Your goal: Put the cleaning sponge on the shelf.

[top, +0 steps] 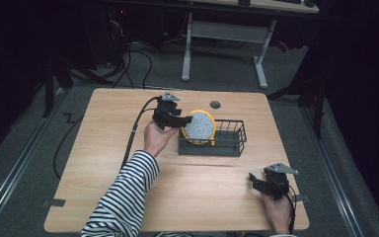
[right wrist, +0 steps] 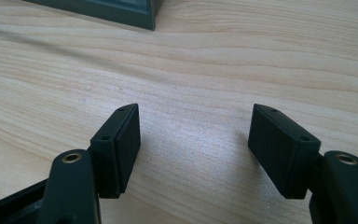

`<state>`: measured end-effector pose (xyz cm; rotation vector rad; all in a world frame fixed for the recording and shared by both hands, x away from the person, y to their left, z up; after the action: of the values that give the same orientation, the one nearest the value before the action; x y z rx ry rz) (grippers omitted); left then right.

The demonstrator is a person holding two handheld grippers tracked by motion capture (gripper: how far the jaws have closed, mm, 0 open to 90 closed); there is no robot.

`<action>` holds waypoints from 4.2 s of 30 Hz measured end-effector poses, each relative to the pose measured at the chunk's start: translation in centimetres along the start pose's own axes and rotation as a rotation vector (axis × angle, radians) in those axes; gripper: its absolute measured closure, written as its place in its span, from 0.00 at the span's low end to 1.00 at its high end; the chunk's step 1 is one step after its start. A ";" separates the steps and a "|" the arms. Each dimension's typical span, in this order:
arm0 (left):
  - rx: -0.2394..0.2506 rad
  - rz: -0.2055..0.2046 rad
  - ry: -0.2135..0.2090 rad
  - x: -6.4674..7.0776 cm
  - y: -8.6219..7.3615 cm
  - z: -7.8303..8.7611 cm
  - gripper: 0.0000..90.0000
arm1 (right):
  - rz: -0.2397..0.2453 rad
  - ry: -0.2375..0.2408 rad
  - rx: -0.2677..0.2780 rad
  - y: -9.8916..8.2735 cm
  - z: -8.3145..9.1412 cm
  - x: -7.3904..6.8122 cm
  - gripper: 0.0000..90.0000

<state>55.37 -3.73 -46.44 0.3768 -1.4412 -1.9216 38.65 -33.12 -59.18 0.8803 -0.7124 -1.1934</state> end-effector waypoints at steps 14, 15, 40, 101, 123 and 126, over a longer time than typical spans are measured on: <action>0.035 0.024 0.072 -2.5 0.6 5.0 0.41 | 0.005 0.002 0.001 0.0 0.0 0.0 0.38; 0.036 0.024 0.086 -2.9 0.7 5.7 0.41 | 0.002 0.000 0.000 0.0 0.0 0.0 0.38; 0.045 0.017 0.177 -4.4 -1.6 12.2 0.39 | 0.004 0.002 0.001 0.0 0.0 0.0 0.38; 0.022 0.188 0.392 -7.7 -15.9 21.4 0.37 | -0.001 -0.003 -0.001 0.0 0.0 0.0 0.38; -0.034 0.114 0.439 -7.3 -19.0 20.3 0.31 | 0.001 0.001 -0.003 0.0 0.0 -0.1 0.36; -0.042 0.100 0.443 -7.3 -19.2 20.2 0.30 | 0.001 0.001 -0.003 0.0 0.0 -0.1 0.36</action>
<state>41.62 18.50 -58.56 0.6513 -1.1049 -1.6543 38.62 -32.99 -59.21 0.8775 -0.7098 -1.1924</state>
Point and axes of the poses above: each handheld gripper's, and its own axes: z roughly backward along the jaws, y roughly out of its top, x roughly to its right, the point moved 9 cm from there along -z, roughly forward along the jaws, and after that the axes turned 14 degrees about x, right-handed, at the moved point
